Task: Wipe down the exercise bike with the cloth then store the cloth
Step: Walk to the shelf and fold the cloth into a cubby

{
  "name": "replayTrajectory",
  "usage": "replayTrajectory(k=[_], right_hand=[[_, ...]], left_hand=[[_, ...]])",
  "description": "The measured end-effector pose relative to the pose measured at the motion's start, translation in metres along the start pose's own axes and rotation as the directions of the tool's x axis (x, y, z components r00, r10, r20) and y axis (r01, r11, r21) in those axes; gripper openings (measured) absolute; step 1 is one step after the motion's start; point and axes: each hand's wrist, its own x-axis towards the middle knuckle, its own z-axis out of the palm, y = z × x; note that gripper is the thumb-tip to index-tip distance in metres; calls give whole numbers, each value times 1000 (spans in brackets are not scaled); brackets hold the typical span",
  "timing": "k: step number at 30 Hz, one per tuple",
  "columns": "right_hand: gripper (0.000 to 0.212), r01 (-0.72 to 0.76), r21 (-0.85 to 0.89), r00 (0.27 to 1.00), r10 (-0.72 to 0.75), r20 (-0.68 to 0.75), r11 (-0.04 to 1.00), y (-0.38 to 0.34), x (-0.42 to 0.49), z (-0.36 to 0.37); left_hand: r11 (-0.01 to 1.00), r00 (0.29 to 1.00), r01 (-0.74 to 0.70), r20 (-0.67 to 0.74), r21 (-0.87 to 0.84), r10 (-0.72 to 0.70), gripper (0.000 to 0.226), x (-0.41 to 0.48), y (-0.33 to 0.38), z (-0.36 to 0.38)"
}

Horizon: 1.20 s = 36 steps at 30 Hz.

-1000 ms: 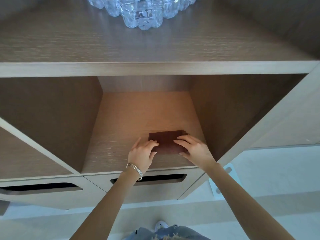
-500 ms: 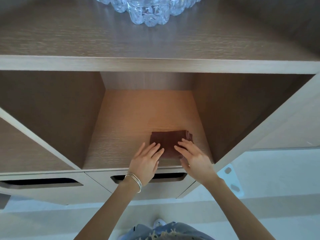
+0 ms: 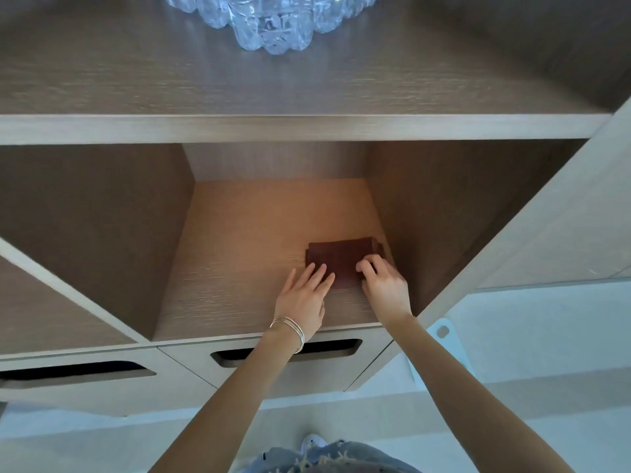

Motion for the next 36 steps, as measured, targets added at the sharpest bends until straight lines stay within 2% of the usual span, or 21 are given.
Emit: replayTrajectory(k=[2, 6, 10, 14, 18, 23, 29, 36], right_hand=[[27, -8, 17, 1000, 8, -15, 1000, 1, -7, 0], [32, 37, 19, 999, -38, 22, 999, 3, -32, 2], [38, 8, -13, 997, -7, 71, 1000, 2, -28, 6], [60, -63, -93, 936, 91, 340, 994, 8, -2, 19], [66, -116, -129, 878, 162, 450, 985, 15, 53, 27], [59, -145, -133, 857, 192, 479, 980, 31, 111, 38], [73, -106, -185, 830, 189, 525, 977, 46, 158, 55], [56, -91, -190, 794, 186, 578, 978, 54, 178, 66]], left_hand=[[998, 1000, -6, -22, 56, 7, 58, -2, 0, 1], [997, 1000, -10, -18, -77, 9, 54, -17, 7, 12], [997, 1000, 27, 10, -79, -26, 53, -6, 2, 16], [998, 997, 49, 57, -36, -46, 52, 28, -6, 16], [995, 990, 99, 105, -15, -97, 53, 76, -16, 12], [988, 972, 154, 178, 16, -154, 53, 133, -26, 4], [985, 967, 153, 191, 82, -166, 58, 172, -43, -1], [980, 954, 151, 241, 130, -179, 62, 188, -56, -5]])
